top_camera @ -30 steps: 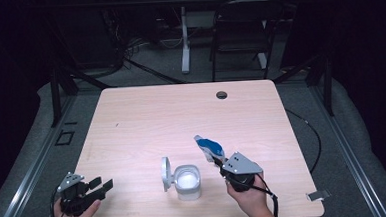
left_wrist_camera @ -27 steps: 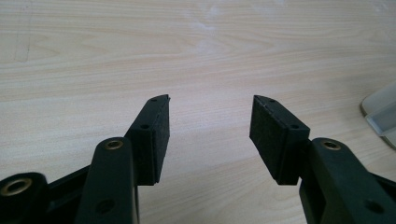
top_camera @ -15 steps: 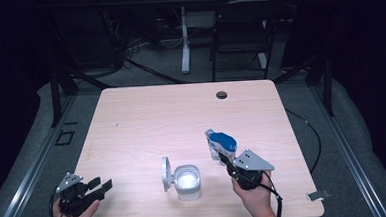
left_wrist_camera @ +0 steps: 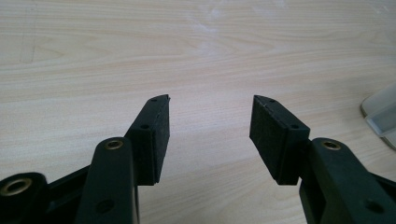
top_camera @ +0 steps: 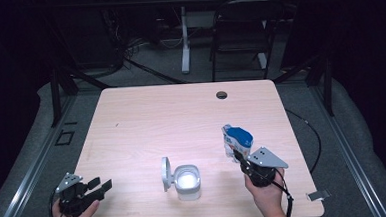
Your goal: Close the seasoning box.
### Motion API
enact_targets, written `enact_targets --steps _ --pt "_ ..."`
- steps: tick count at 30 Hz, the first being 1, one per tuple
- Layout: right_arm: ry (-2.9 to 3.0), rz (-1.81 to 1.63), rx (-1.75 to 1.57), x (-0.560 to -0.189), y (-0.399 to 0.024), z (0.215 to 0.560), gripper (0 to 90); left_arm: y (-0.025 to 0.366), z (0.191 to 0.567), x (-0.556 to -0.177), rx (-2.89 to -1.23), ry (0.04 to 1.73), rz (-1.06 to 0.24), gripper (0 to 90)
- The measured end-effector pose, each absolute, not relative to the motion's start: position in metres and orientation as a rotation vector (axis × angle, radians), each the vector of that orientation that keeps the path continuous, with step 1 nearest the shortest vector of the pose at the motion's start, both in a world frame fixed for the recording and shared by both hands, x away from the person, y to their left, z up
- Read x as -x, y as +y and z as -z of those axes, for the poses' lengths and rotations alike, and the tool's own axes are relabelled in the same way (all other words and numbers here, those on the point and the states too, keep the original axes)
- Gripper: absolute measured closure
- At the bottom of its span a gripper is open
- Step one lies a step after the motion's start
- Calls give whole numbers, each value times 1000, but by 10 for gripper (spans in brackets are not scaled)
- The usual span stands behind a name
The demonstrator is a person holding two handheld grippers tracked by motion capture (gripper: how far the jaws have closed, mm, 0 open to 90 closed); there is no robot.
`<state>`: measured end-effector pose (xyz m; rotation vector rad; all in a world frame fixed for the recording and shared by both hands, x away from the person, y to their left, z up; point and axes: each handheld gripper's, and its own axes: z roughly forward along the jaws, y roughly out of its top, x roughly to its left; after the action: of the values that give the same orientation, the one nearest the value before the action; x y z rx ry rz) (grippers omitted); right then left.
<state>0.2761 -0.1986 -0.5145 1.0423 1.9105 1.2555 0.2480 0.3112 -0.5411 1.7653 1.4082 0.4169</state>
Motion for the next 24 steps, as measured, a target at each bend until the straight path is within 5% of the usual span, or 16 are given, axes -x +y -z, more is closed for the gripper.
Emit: enact_targets --steps 24 --pt "1922 -1116 -1194 -292 -220 546 900 311 542 -248 -1764 1411 -410 480"
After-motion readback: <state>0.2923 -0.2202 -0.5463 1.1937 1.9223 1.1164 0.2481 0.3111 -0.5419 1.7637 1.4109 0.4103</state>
